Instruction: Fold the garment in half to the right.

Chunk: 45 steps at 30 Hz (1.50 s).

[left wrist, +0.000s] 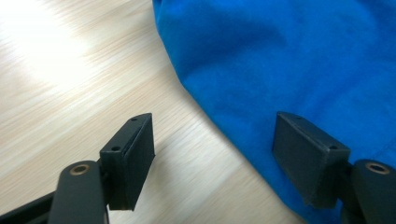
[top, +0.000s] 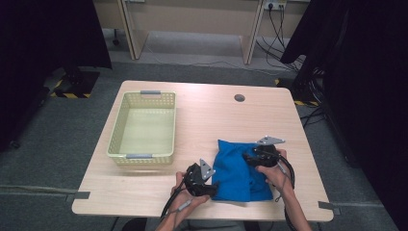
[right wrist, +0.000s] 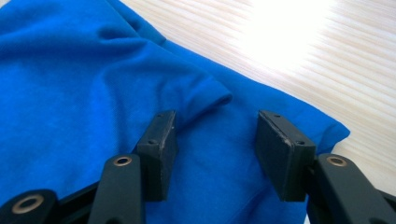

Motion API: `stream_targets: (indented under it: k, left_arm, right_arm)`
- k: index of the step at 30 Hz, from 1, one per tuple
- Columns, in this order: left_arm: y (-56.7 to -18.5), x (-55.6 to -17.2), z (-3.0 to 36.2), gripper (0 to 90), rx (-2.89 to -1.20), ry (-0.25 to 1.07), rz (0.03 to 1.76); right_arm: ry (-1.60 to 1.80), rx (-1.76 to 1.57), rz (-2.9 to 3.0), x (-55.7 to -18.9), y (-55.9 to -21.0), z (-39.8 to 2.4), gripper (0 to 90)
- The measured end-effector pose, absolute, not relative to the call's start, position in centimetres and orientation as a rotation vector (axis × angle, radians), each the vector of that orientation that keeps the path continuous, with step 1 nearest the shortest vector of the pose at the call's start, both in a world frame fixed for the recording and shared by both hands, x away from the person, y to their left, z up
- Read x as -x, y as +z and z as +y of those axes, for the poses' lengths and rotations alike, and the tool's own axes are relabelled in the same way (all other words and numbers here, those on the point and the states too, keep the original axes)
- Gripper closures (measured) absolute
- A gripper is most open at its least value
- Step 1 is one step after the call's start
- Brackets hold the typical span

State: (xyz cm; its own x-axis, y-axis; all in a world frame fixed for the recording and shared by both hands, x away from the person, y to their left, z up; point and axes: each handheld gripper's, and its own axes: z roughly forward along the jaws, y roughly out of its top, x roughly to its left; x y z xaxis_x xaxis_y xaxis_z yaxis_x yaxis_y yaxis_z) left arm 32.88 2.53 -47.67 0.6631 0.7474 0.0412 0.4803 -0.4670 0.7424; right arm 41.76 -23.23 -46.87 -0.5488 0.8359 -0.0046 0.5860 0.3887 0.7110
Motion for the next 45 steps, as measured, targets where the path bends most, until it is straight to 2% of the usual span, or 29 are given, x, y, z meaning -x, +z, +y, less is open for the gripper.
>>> stream_targets:
  k: [6, 18, 28, 36, 45]
  left_arm:
    - [-47.7, -33.1, 3.6, 29.3, -2.141, 0.492, 0.974]
    - [-48.1, -33.2, 4.9, 27.7, -2.097, 0.415, 0.993]
    - [-48.1, -32.9, 6.9, 19.4, -2.048, 0.350, 1.045]
    - [-48.2, -32.6, 7.4, 13.7, -2.082, 0.384, 1.027]
    - [-48.3, -32.6, 7.9, 9.5, -2.101, 0.412, 1.042]
  right_arm:
    - [0.954, -1.222, 2.303, -41.8, -46.9, -22.2, 48.1]
    - [0.970, -1.217, 2.304, -41.8, -47.0, -22.2, 47.5]
    - [0.977, -1.217, 2.293, -41.8, -46.9, -21.9, 46.4]
    - [1.044, -1.215, 2.235, -41.0, -45.3, -22.6, 43.8]
    - [1.053, -1.228, 2.243, -40.5, -45.2, -22.5, 37.7]
